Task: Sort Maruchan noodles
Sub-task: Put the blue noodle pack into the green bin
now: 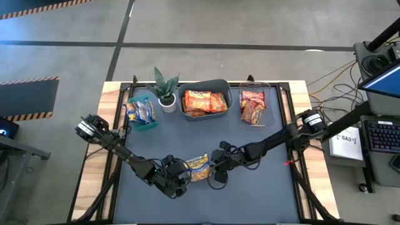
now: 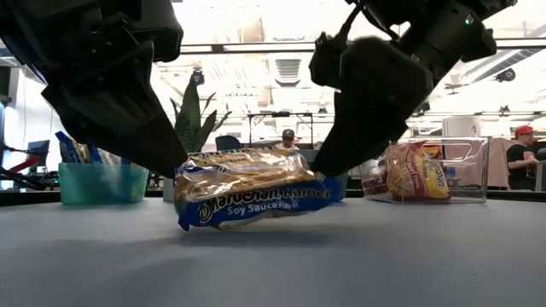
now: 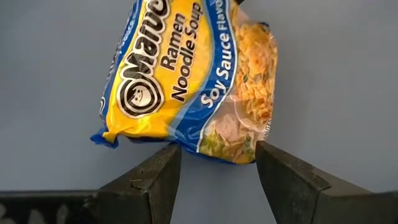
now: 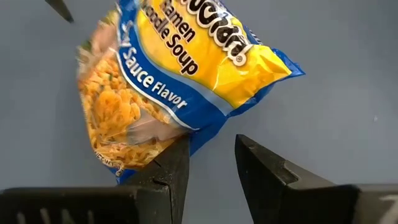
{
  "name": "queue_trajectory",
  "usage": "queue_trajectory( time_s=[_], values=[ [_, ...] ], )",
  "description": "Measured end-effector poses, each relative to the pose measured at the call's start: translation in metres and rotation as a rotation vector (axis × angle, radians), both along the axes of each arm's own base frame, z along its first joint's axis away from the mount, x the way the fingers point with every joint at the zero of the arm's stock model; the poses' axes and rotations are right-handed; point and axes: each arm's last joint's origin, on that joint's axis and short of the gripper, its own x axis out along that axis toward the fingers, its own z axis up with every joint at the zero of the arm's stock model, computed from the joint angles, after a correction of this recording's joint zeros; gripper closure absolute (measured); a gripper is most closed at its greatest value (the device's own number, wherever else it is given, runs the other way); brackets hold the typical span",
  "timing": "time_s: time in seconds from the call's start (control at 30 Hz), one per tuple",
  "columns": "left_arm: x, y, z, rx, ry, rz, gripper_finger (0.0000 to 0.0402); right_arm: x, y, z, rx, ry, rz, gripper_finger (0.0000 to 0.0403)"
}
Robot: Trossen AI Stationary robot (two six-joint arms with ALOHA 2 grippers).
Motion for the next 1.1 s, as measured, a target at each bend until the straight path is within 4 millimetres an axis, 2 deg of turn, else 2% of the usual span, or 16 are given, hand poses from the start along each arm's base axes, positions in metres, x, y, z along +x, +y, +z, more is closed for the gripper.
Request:
queue_trajectory(
  time_s=[0.4, 0.57, 0.7, 1.0, 1.1],
  values=[
    [-0.001, 0.001, -0.001, 0.023, 0.002, 0.012, 0.0212, 0.000, 0.000, 0.005, 0.001, -0.021, 0.005, 0.0282],
    [-0.004, 0.006, -0.003, 0.010, 0.018, 0.107, 0.0212, 0.001, 0.000, 0.006, 0.000, -0.031, 0.007, 0.0282],
    [-0.005, 0.006, -0.004, 0.014, 0.036, 0.107, 0.0211, 0.001, 0.000, 0.005, -0.002, -0.030, 0.007, 0.0282],
    [-0.007, 0.010, -0.004, 0.118, 0.015, 0.142, 0.0196, 0.000, -0.002, 0.005, -0.040, -0.026, -0.030, 0.0282],
    [-0.008, 0.012, -0.005, 0.115, 0.015, 0.173, 0.0196, -0.001, -0.002, 0.013, -0.017, -0.048, -0.044, 0.0286]
  ],
)
